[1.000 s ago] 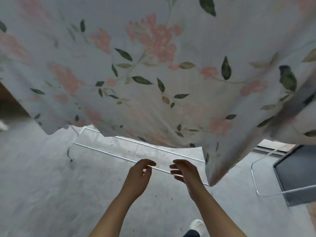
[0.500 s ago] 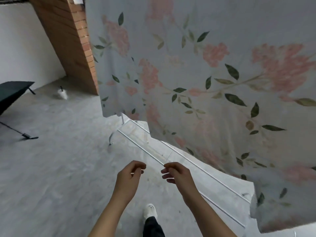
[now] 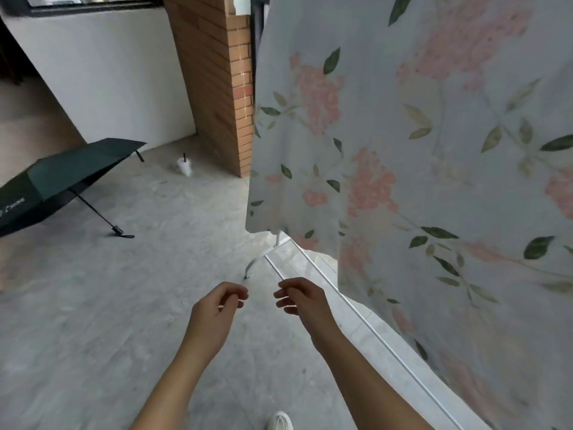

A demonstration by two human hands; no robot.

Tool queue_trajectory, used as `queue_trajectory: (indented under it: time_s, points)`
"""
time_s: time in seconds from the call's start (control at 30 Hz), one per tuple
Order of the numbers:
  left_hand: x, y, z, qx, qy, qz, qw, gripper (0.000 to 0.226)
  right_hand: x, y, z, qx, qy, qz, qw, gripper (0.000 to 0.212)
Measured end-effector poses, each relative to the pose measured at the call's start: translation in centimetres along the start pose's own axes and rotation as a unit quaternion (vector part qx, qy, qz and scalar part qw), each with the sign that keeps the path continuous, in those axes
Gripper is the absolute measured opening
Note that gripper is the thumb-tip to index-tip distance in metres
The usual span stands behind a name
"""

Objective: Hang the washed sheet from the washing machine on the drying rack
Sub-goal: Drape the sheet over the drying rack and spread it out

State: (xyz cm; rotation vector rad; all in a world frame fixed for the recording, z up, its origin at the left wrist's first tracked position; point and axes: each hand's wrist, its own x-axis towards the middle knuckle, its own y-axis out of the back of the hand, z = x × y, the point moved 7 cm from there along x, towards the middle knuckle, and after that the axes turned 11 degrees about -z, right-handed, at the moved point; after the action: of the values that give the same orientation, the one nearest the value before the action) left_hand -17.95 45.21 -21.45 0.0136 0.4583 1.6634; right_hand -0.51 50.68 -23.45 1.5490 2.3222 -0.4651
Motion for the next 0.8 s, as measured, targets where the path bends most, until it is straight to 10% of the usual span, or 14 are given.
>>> queue_trajectory:
  time_s: [0.8]
  points:
    - [36.2,21.9,6.6,-0.026,-0.097,-0.104,0.990,0.030,29.5,-8.9,-20.9,-0.003,0.076,0.190,0.979,0.027]
